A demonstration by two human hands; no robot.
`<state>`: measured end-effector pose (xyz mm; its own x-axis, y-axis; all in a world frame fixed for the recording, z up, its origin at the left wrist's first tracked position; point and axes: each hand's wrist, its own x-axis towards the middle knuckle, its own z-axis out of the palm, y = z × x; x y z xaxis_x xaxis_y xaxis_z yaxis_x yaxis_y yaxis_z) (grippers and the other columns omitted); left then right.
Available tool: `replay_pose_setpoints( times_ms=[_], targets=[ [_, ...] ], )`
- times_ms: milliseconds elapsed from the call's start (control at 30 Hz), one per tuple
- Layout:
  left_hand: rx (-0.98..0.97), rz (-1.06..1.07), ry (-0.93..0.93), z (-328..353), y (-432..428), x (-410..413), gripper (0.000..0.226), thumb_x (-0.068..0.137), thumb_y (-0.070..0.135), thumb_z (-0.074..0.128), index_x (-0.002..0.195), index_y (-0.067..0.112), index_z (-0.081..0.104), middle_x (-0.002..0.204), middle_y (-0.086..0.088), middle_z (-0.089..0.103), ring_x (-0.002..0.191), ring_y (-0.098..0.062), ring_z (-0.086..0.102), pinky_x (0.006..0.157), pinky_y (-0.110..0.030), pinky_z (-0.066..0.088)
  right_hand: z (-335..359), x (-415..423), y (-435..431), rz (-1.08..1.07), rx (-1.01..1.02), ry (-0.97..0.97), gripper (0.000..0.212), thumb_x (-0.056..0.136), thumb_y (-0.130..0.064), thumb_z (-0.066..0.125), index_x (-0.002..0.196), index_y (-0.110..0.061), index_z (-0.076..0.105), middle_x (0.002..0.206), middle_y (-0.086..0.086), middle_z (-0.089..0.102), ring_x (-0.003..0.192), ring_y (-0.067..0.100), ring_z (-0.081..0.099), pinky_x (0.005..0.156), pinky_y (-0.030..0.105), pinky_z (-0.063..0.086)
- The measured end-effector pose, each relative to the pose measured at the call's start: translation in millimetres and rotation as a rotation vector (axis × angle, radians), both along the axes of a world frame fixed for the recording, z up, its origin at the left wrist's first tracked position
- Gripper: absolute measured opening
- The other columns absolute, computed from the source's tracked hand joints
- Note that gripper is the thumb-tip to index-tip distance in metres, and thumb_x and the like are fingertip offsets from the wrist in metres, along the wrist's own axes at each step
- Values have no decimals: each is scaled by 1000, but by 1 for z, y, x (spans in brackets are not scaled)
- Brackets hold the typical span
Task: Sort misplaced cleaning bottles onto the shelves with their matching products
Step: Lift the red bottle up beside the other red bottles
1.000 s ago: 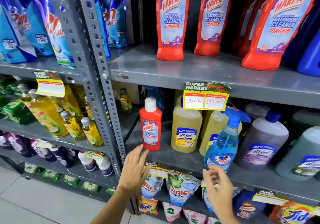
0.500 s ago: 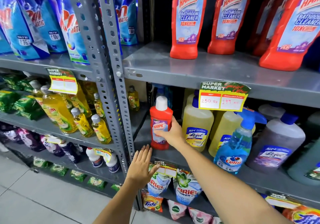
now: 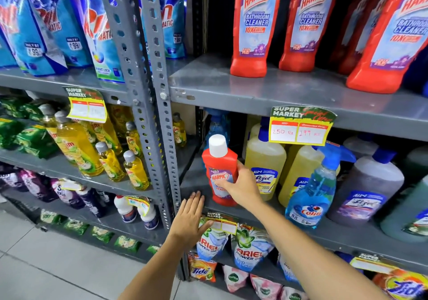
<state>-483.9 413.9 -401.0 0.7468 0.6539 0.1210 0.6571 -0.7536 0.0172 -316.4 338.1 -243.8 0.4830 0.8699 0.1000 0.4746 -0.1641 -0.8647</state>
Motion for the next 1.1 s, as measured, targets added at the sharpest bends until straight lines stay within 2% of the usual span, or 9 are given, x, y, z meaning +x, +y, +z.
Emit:
replay_pose_setpoints(
  times_ms=[100,167,267,367,500,633,767,933,1100],
  targets=[
    [6,-71,-5,18,-2,-2,71,99,59,23,132,8,59,136,-9,59,125,-25,55,116,-37,20,42,-5,-38,29,96,-4,44,68,-22,85,105,-30,63,94,-11,72,88,7,69,82,31,56],
    [102,-126,-187,59,-1,4,54,98,45,39,131,9,60,133,-7,61,128,-27,51,120,-35,4,81,-9,-65,20,210,23,41,65,-15,88,89,-34,61,79,-22,72,79,-5,68,74,19,53],
    [308,-293,-593,152,-5,22,52,92,31,48,138,6,52,148,-11,45,143,-29,30,119,-46,13,145,-6,-103,14,405,79,39,61,-5,87,88,-24,66,76,-29,72,71,-7,68,65,11,50],
    [484,-394,-866,248,-13,38,47,92,20,53,135,0,52,148,-18,41,141,-35,32,116,-49,20,213,5,-129,45,645,82,37,56,-14,84,88,-19,66,77,-23,74,71,-3,70,64,14,53],
    [554,-350,-760,306,2,62,45,96,24,53,135,2,53,148,-18,44,137,-33,40,113,-45,27,277,28,-127,66,850,11,38,58,-17,81,92,-20,64,80,-21,75,77,0,70,71,19,55],
    [592,-250,-670,304,9,72,40,100,34,46,122,4,62,125,-14,63,116,-32,56,99,-42,36,303,73,-97,-6,746,-75,36,66,-6,84,97,-16,68,90,-10,76,83,7,72,75,27,58],
    [602,-247,-756,301,7,75,38,100,33,46,117,4,64,121,-13,64,113,-31,57,98,-41,37,308,104,-64,-76,597,-214,35,69,-18,85,98,-23,68,95,-4,73,76,-4,67,71,18,56],
    [608,-260,-783,301,6,76,36,99,30,48,119,4,64,123,-12,63,114,-30,56,101,-40,36,306,115,-55,-48,523,-119,39,77,-12,78,112,-18,61,102,-2,70,74,-10,66,66,10,53],
    [652,-254,-797,298,12,79,41,100,38,47,118,6,64,121,-10,64,113,-28,55,98,-41,39,274,121,-70,19,334,-111,69,58,-8,89,117,-24,58,106,-11,72,93,0,69,84,23,56]
  ],
)
